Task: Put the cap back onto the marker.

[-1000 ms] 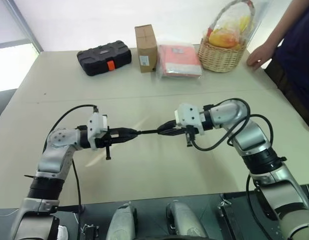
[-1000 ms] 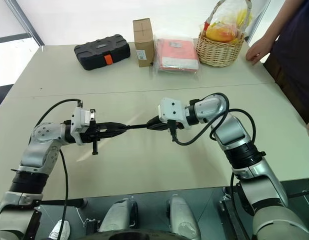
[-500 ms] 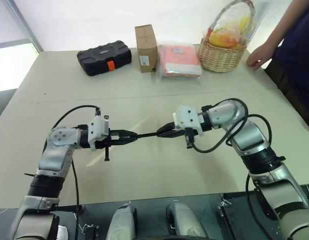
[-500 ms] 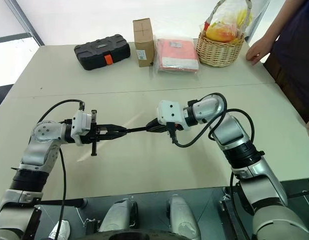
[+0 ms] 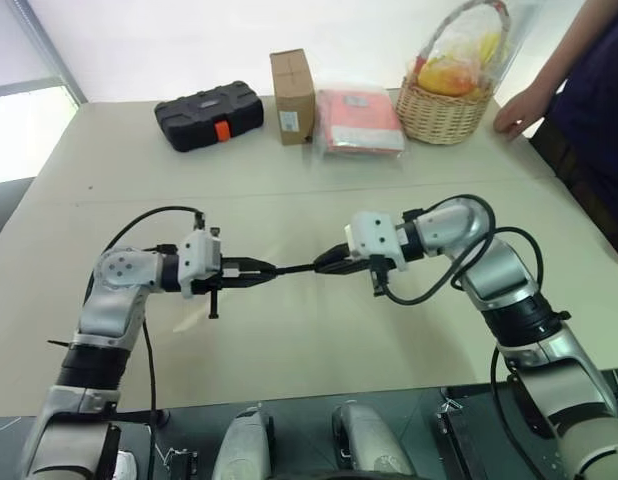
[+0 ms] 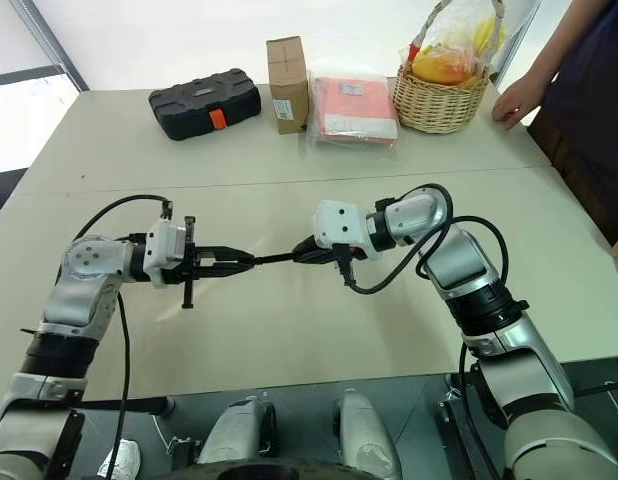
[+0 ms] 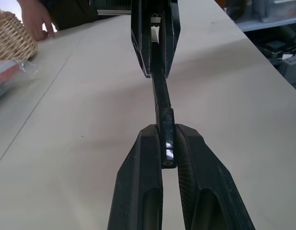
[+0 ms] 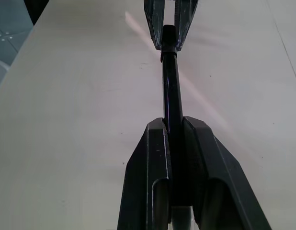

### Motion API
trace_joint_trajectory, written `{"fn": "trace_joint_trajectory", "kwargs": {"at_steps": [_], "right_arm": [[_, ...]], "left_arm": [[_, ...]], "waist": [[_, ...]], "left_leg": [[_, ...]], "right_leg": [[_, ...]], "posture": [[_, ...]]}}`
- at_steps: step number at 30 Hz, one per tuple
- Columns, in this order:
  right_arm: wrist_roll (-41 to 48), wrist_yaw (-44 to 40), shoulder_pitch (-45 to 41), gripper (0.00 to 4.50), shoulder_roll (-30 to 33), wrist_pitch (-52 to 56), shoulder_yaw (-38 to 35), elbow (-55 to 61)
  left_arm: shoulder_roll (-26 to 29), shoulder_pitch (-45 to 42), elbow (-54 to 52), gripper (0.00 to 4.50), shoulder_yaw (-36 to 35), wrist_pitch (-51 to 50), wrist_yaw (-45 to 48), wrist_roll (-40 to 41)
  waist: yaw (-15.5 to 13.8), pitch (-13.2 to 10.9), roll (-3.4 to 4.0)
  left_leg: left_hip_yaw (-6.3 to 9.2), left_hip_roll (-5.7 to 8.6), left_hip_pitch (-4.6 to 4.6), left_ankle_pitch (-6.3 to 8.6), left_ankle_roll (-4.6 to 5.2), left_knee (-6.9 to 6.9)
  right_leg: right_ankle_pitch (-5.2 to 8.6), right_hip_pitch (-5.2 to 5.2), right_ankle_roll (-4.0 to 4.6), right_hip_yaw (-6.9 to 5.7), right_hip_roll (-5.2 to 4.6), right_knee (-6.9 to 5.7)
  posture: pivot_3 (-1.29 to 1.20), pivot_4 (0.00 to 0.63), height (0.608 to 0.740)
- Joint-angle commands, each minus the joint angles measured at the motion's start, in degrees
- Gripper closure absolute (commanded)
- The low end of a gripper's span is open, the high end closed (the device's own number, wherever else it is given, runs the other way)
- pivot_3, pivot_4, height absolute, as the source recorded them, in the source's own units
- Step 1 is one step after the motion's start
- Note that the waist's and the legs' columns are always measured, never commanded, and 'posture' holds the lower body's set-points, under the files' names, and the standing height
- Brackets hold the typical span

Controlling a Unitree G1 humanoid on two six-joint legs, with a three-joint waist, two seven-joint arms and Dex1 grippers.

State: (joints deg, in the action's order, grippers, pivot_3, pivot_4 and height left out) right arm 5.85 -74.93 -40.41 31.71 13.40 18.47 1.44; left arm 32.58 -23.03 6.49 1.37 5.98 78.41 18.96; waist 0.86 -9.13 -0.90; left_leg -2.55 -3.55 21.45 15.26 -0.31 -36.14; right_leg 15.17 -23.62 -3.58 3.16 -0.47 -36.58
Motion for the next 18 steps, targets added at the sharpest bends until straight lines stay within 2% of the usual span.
{"fn": "trace_joint_trajectory", "kwargs": {"at_steps": [1,11,18], "right_arm": [[1.34,-0.23,-0.82,4.44,-3.33,-0.75,2.88,2.90],[1.60,-0.61,-1.13,4.44,-4.10,-0.29,2.42,3.23],[0.83,-0.37,-1.06,4.44,-3.70,-0.73,1.88,2.24]], "left_arm": [[-2.53,-3.31,-3.57,4.50,1.32,1.27,-0.58,2.40],[-3.93,-3.46,-4.82,4.50,1.68,0.90,0.15,2.98],[-1.92,-2.41,-4.33,4.50,1.61,-0.08,-1.16,0.05]], "waist": [[0.04,0.00,0.00],[0.02,0.00,0.00],[0.02,0.00,0.00]], "left_leg": [[0.00,0.00,0.02,0.00,0.00,0.00],[0.00,0.00,0.01,0.00,0.00,0.00],[0.00,0.00,0.01,0.00,0.00,0.00]], "right_leg": [[0.00,-0.02,0.00,0.00,0.00,-0.01],[0.00,-0.02,-0.01,0.00,0.01,-0.02],[0.00,-0.02,-0.01,0.00,0.00,-0.02]], "posture": [[0.00,0.150,0.740],[0.00,0.150,0.740],[0.00,0.150,0.740]]}}
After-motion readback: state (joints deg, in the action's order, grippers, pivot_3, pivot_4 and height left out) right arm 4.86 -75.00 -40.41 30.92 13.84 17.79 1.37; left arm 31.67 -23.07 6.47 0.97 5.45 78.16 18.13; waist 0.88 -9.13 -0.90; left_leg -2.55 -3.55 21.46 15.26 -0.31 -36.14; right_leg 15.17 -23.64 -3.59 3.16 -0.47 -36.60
